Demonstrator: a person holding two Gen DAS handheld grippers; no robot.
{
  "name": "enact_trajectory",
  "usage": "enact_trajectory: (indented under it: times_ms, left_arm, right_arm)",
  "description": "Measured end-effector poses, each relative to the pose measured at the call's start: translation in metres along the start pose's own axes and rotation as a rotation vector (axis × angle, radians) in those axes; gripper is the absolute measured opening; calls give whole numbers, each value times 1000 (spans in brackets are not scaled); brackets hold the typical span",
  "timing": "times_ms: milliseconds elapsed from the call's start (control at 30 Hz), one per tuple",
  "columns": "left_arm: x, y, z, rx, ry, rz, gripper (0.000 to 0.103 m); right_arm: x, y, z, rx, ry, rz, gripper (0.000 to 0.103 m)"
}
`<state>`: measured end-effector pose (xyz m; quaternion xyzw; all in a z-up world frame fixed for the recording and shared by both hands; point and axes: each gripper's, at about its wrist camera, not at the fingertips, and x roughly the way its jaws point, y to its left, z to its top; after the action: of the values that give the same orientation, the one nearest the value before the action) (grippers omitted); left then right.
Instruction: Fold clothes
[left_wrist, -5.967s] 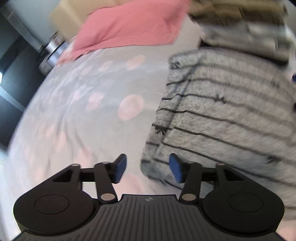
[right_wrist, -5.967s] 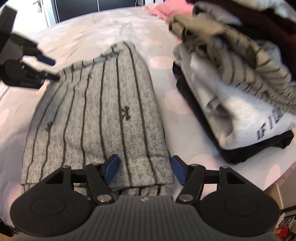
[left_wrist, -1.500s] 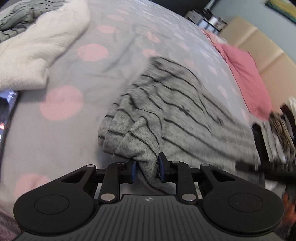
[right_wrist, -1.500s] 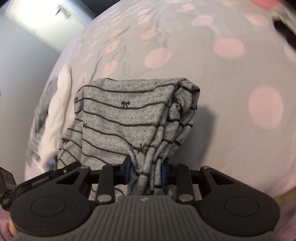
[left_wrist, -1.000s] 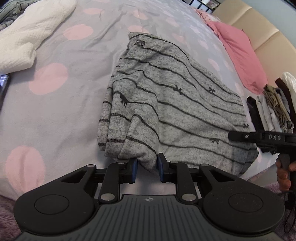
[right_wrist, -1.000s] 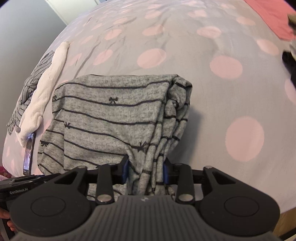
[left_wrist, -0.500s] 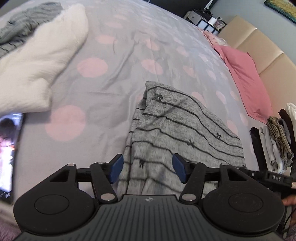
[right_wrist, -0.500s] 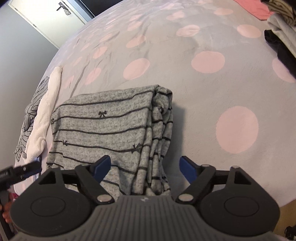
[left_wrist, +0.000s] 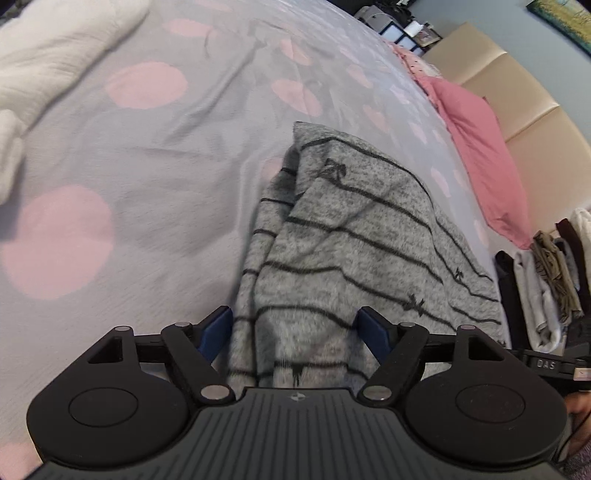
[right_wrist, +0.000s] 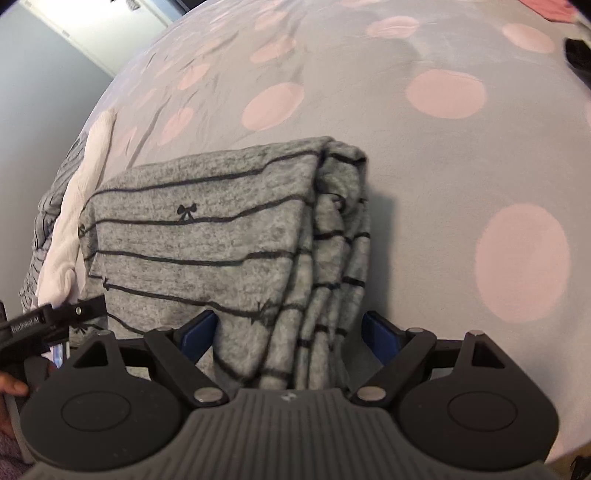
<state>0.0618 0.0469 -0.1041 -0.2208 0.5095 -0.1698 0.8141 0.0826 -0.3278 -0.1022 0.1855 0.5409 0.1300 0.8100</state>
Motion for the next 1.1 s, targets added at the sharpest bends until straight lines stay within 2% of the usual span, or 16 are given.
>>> enact_trajectory:
  times_ms: [133, 233, 400, 600, 667, 767, 1100]
  left_arm:
    - [10, 3, 3, 5, -12, -46, 74]
    - [13, 2, 4, 21, -23, -63, 73]
    - [16, -1, 3, 37, -33, -93, 58]
    - [11, -8, 3, 62, -46, -111, 37]
    - [7, -11, 2, 71, -55, -109, 31]
    - [-1, -14, 1, 70, -76, -114, 26]
    - [-44, -30, -2, 99, -183, -169, 24]
  right_arm:
    - [10, 3, 7, -19, -3, 29, 84]
    - [14, 7, 11, -37, -9, 47, 76]
    - [18, 14, 14, -59, -15, 86, 55]
    - [14, 22, 14, -90, -43, 114, 38]
    - [10, 24, 14, -95, -59, 121, 36]
    - [2, 23, 15, -84, -84, 141, 34]
    - [-48, 45, 19, -135, -185, 208, 33]
